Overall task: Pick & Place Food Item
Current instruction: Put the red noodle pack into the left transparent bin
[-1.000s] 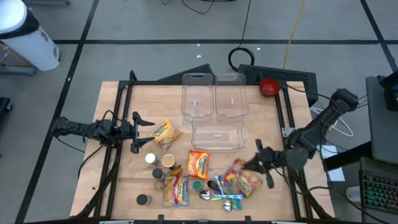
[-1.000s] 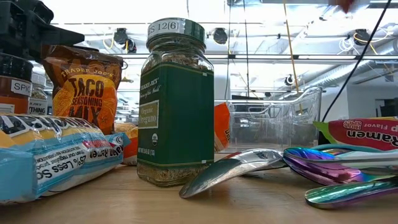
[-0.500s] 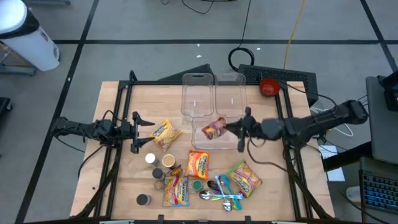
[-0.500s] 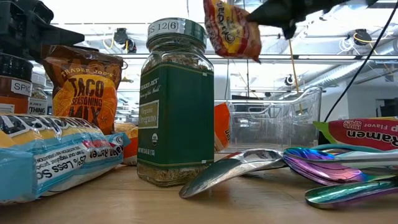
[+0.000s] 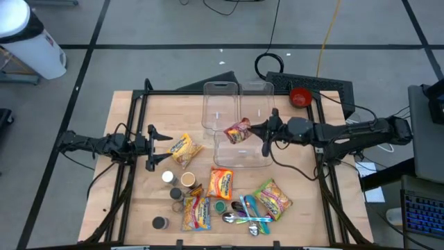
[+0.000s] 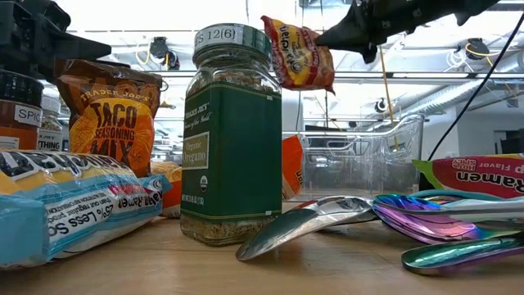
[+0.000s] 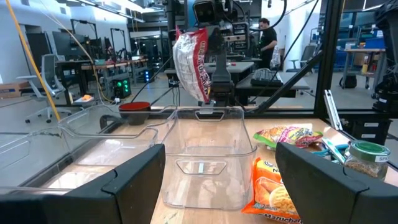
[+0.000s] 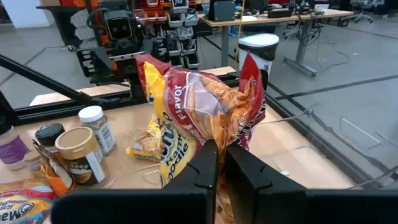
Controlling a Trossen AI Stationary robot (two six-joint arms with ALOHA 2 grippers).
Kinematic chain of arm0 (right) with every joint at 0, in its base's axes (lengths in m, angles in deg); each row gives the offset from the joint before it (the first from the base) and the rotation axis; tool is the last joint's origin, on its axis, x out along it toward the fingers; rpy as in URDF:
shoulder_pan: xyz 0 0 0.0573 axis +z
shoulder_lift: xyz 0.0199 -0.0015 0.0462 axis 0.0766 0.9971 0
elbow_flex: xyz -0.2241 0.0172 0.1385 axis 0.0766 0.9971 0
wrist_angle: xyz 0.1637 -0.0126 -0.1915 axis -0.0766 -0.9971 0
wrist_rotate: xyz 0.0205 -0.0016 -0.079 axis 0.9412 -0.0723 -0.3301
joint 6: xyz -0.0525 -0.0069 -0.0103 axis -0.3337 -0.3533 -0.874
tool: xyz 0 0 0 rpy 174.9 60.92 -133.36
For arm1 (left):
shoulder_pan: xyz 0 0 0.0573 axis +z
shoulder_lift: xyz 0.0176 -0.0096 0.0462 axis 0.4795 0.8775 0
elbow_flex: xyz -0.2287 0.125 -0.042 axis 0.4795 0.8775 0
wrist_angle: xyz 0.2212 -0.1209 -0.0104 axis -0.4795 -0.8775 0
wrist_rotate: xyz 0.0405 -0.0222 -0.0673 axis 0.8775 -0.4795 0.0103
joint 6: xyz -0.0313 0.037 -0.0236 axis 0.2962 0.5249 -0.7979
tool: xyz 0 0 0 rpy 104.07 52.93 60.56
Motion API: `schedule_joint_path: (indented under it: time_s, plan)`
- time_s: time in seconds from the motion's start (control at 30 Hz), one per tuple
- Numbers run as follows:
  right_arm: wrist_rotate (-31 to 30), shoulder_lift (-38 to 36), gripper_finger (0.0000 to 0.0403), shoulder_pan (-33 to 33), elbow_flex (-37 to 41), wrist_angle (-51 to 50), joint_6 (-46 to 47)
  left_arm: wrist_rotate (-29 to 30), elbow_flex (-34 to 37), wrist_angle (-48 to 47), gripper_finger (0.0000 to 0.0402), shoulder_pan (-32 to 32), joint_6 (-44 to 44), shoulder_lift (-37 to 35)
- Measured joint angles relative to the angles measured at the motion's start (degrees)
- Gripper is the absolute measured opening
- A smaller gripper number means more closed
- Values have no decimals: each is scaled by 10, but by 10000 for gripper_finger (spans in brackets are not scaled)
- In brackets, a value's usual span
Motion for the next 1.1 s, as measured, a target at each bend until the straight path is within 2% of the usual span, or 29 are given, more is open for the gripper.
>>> schedule_joint_path:
  time_s: [0.13,0.3,0.37,0.47,0.7,0.87,1.1]
  plan:
    - [4,19,9,-1,5,27,-15,0,0,0,312,0,0,0]
    - [75,57,9,-16,37,134,-27,0,0,9,312,0,12,0]
    - [77,65,9,-25,44,163,-28,0,0,29,312,0,27,0]
    - [74,73,9,-39,47,171,-27,0,0,73,312,0,22,0]
    - [74,76,9,-46,47,171,-25,4,0,165,312,0,-49,0]
    - [72,76,9,-46,47,188,-29,83,0,187,312,0,-34,0]
    - [71,76,9,-46,47,194,-42,156,0,201,312,0,-124,8]
